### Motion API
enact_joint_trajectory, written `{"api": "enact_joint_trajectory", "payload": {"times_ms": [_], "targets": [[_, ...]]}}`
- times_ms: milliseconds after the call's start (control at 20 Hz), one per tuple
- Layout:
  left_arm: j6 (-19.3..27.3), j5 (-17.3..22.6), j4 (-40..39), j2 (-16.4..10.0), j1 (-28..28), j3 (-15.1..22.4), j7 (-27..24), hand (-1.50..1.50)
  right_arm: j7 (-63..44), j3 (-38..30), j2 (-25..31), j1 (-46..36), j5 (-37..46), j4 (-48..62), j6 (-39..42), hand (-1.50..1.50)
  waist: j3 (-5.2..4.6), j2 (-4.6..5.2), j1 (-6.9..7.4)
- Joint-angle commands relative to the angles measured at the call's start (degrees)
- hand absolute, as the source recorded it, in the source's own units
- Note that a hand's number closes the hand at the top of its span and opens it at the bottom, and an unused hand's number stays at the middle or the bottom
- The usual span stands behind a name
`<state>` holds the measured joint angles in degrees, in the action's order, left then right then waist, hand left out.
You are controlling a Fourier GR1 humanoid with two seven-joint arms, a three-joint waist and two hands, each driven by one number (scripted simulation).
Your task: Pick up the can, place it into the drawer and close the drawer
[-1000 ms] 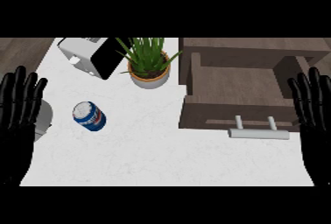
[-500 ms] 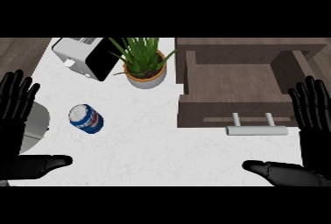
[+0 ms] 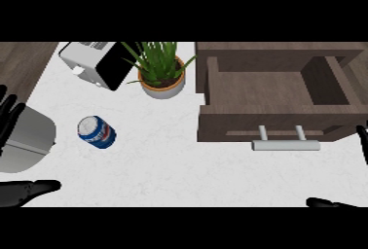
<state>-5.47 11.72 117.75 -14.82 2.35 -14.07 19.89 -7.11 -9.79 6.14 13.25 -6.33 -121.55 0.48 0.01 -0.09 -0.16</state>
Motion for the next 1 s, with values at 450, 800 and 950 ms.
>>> {"api": "enact_joint_trajectory", "payload": {"times_ms": [450, 800, 950], "targets": [[1.5, 9.1, 8.3, 0.9, 1.1, -6.6, 11.4, -1.5, 3.1, -11.6, 1.9, 10.5, -11.6, -2.8, 10.6, -1.5, 0.02, -0.09, -0.2], [0.9, 14.6, 0.0, 2.2, -1.5, -9.4, 10.4, -1.5, 1.9, -15.7, 4.1, 6.9, -13.9, -0.3, 12.6, -1.5, -0.02, 0.04, -0.13], [2.2, 12.2, -1.3, 3.8, -2.8, -7.1, 9.5, -1.5, 3.8, -16.2, 2.0, 10.8, -14.3, -1.5, 15.5, -1.5, -0.01, 0.02, -0.24]]}}
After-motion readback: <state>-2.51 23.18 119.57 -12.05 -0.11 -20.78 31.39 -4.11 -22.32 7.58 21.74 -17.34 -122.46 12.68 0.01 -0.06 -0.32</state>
